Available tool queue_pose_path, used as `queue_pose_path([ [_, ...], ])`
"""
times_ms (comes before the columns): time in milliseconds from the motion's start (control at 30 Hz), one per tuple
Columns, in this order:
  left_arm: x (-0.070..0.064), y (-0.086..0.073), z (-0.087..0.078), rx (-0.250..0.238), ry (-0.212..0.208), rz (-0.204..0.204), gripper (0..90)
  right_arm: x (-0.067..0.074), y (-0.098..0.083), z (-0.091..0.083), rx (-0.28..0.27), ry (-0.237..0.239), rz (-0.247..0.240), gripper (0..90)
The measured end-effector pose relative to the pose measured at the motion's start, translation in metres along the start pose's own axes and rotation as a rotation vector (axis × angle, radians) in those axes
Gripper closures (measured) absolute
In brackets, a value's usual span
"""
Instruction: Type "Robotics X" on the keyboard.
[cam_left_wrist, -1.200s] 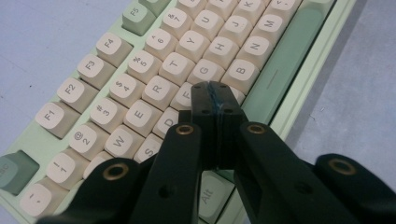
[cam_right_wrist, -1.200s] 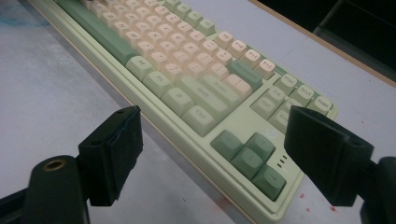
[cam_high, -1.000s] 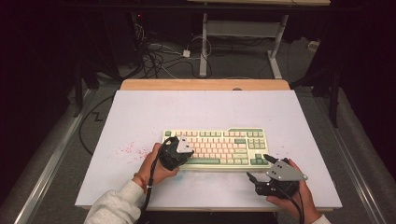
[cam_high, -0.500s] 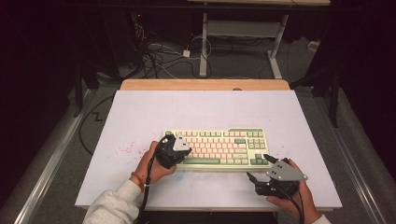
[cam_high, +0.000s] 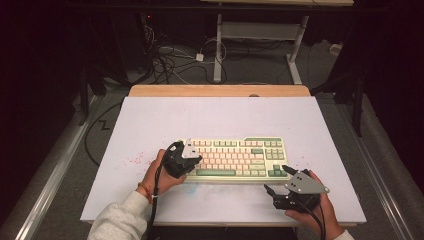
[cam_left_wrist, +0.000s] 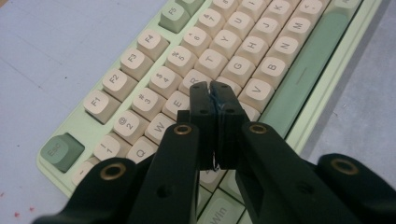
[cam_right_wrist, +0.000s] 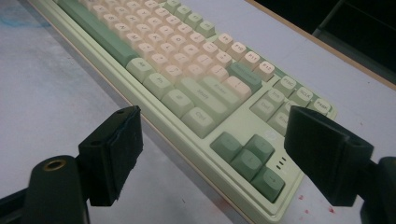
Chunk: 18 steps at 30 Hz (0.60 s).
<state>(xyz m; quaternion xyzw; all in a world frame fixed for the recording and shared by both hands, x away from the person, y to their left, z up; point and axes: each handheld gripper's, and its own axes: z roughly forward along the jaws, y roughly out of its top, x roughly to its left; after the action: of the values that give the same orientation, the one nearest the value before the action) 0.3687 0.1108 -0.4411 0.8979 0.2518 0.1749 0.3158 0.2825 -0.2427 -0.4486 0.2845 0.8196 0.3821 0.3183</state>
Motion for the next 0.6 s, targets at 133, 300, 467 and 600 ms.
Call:
queue_pose_path([
  [133,0.0012,-0.0004,0.0000,0.000,0.005,-0.002,85.0,0.0000,0.0000,0.0001,0.000,0.001,0.000,19.6],
  [300,0.0024,-0.0009,0.0006,0.004,0.006,-0.001,85.1,0.0000,-0.0002,0.0004,0.001,0.002,0.000,19.6],
  [467,0.0055,-0.0020,0.0020,0.009,0.007,-0.012,84.9,0.0005,-0.0002,0.0009,0.004,0.004,0.000,19.6],
  [600,0.0077,-0.0027,0.0034,0.014,0.009,-0.016,84.5,0.0005,-0.0002,0.0012,0.004,0.006,0.001,19.6],
])
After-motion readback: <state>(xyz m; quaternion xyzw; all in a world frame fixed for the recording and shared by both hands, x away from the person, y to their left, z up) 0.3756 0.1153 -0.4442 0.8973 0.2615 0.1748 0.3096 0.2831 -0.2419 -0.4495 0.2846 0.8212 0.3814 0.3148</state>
